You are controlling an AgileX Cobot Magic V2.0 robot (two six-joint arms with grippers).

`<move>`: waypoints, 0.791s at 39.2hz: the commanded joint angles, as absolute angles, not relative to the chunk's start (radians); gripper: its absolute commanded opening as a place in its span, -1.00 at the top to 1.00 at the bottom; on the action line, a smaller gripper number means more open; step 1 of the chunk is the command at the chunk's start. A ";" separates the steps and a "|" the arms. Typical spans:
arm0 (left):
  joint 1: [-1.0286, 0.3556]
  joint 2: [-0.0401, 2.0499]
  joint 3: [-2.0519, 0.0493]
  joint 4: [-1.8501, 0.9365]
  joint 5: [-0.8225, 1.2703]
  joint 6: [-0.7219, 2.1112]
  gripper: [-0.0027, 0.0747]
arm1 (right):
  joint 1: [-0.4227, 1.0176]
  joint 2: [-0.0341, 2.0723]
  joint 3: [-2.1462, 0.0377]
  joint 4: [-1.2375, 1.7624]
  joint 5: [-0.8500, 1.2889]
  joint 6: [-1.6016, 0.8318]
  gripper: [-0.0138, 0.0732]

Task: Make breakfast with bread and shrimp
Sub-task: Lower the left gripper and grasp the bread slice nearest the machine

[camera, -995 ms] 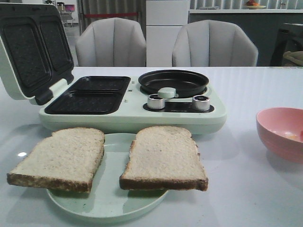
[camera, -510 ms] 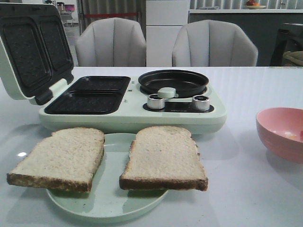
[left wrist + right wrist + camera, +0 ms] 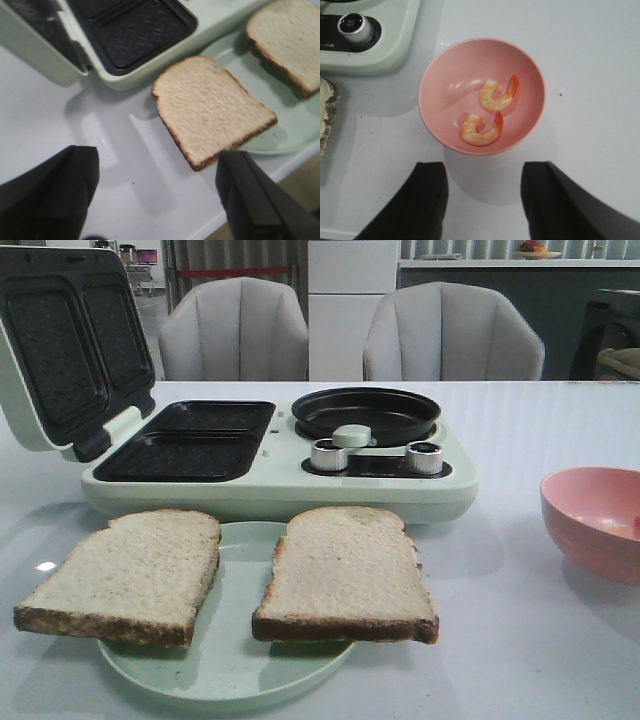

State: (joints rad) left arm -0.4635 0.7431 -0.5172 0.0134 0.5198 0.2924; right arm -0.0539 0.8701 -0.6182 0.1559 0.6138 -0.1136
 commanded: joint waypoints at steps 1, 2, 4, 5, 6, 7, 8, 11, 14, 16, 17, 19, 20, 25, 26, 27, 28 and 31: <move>-0.571 0.764 -0.529 0.124 0.432 0.304 -0.47 | -0.050 0.865 -0.653 0.158 0.563 -0.119 -0.37; -0.601 0.771 -0.527 0.149 0.438 0.302 -0.47 | -0.050 0.865 -0.653 0.158 0.563 -0.119 -0.37; -0.646 0.796 -0.527 0.197 0.441 0.300 -0.47 | -0.050 0.865 -0.653 0.158 0.563 -0.119 -0.37; -0.662 0.809 -0.527 0.214 0.441 0.297 -0.47 | -0.050 0.865 -0.653 0.158 0.563 -0.119 -0.37; -0.682 0.830 -0.527 0.240 0.441 0.282 -0.47 | -0.050 0.865 -0.653 0.158 0.563 -0.119 -0.37; -0.696 0.847 -0.527 0.263 0.441 0.258 -0.47 | -0.050 0.865 -0.653 0.158 0.563 -0.119 -0.37; -0.713 0.872 -0.527 0.300 0.441 0.235 -0.47 | -0.050 0.865 -0.653 0.158 0.563 -0.119 -0.37; -0.749 0.945 -0.527 0.410 0.448 0.129 -0.47 | -0.050 0.865 -0.653 0.158 0.563 -0.119 -0.37; -0.791 1.012 -0.527 0.549 0.470 0.006 -0.47 | -0.050 0.865 -0.653 0.158 0.563 -0.119 -0.37; -0.820 1.063 -0.527 0.635 0.492 -0.070 -0.47 | -0.050 0.865 -0.653 0.158 0.563 -0.119 -0.37; -0.837 1.080 -0.527 0.684 0.501 -0.105 -0.47 | -0.050 0.865 -0.653 0.158 0.563 -0.119 -0.37; -0.866 1.121 -0.527 0.767 0.522 -0.186 -0.47 | -0.050 0.865 -0.653 0.158 0.563 -0.119 -0.37; -0.880 1.142 -0.527 0.811 0.530 -0.227 -0.47 | -0.050 0.865 -0.653 0.158 0.563 -0.119 -0.37; -0.927 1.228 -0.527 0.971 0.582 -0.366 -0.46 | -0.050 0.865 -0.653 0.158 0.563 -0.119 -0.37; -0.931 1.247 -0.527 0.995 0.589 -0.391 -0.46 | -0.050 0.865 -0.653 0.158 0.563 -0.119 -0.37; -0.933 1.260 -0.527 1.026 0.594 -0.408 -0.45 | -0.050 0.865 -0.653 0.158 0.563 -0.119 -0.37; -0.935 1.274 -0.527 1.050 0.596 -0.425 -0.44 | -0.050 0.865 -0.653 0.158 0.563 -0.119 -0.37; -0.935 1.317 -0.527 1.126 0.589 -0.492 -0.42 | -0.050 0.865 -0.653 0.158 0.563 -0.119 -0.37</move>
State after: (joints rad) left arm -0.9253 1.2928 -0.5031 1.0037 0.5815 -0.4029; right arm -0.0539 0.8701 -0.6182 0.1559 0.6138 -0.1136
